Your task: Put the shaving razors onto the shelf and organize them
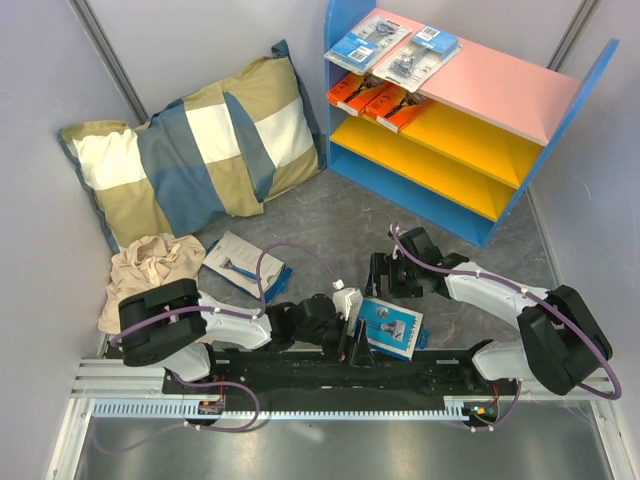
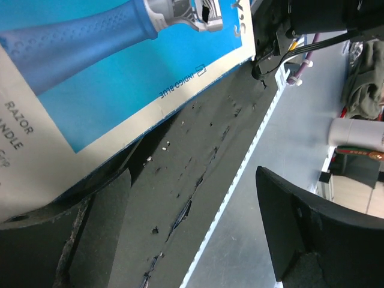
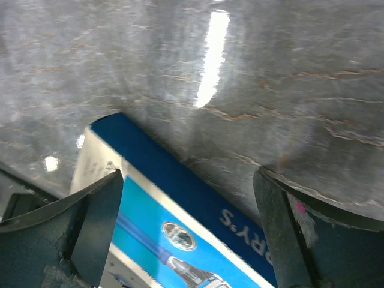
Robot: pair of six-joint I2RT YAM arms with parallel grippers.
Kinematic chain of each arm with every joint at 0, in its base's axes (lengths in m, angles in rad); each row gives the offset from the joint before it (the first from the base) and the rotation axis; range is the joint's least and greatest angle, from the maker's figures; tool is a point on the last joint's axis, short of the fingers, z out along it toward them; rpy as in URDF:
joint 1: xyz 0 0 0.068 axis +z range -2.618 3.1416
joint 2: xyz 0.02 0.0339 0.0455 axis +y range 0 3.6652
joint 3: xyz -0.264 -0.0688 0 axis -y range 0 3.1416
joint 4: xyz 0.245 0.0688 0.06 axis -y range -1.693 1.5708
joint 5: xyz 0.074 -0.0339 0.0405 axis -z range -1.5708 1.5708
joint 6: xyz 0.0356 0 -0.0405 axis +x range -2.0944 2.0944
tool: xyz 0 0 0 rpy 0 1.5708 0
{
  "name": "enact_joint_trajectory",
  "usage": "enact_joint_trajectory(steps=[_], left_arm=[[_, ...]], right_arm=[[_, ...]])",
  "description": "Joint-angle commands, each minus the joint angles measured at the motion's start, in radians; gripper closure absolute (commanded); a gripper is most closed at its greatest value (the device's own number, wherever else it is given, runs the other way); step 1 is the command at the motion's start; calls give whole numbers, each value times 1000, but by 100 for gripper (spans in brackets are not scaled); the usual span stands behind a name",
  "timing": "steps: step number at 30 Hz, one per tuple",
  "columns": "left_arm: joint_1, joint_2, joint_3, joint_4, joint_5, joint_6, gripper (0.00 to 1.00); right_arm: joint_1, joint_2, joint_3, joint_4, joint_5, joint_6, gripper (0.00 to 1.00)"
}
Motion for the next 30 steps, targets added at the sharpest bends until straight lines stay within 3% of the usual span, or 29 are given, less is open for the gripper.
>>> enact_joint_trajectory(steps=[1, 8, 15, 24, 30], left_arm=[[0, -17, -30, 81, -90, -78, 9], [84, -148, -58, -28, -176, -75, 5], [199, -147, -72, -29, -111, -66, 5], [198, -87, -58, 12, -47, -90, 7], [145, -136, -101, 0, -65, -168, 12]], right_arm=[[-4, 3, -32, 45, -86, 8, 2], [-2, -41, -62, 55, -148, 42, 2], [-2, -83, -101, 42, -212, 77, 5], [-1, -213, -199, 12, -271, 143, 17], [25, -302, -277, 10, -277, 212, 25]])
